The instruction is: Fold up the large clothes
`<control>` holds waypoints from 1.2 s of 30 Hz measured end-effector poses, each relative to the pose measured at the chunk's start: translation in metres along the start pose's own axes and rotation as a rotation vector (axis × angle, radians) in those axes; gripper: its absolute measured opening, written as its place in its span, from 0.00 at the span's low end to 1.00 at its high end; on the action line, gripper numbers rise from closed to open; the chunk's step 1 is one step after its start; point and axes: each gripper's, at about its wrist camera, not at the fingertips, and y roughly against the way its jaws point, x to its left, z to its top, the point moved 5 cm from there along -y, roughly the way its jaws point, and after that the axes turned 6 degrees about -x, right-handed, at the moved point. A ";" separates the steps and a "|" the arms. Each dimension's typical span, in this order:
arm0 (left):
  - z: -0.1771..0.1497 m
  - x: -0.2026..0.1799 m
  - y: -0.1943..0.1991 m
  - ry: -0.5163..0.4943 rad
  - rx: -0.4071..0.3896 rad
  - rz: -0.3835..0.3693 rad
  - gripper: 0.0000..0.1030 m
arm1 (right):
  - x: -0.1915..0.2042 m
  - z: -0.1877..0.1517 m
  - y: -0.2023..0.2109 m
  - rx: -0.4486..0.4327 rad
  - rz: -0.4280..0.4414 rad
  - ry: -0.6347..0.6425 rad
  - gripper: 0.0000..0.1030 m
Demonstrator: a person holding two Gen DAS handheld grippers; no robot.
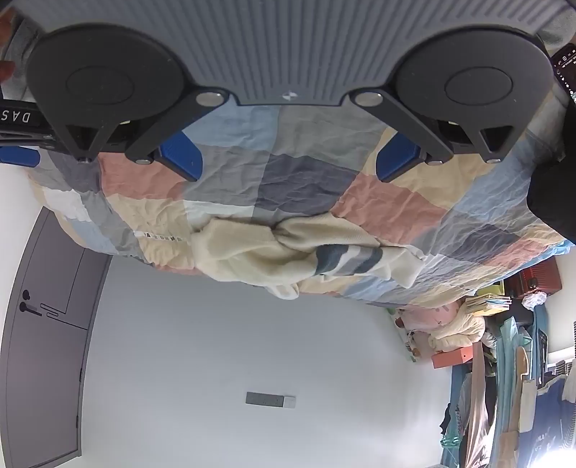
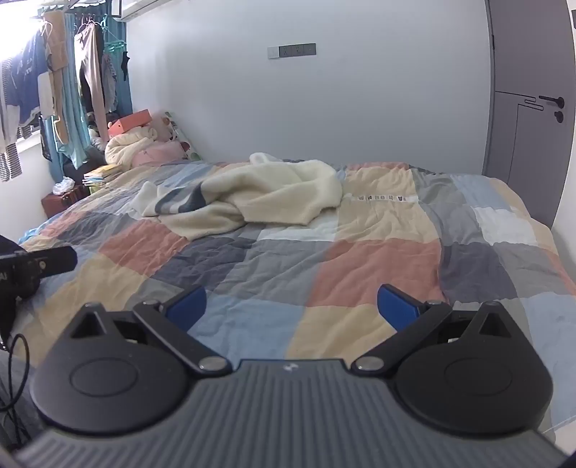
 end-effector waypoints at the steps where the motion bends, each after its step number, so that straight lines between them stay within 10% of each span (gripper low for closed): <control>1: 0.000 0.000 0.001 0.004 -0.002 -0.003 1.00 | 0.000 0.001 0.000 -0.002 0.000 0.000 1.00; 36: -0.003 -0.005 -0.011 -0.007 0.025 -0.012 1.00 | -0.009 -0.008 -0.004 0.046 -0.029 -0.021 1.00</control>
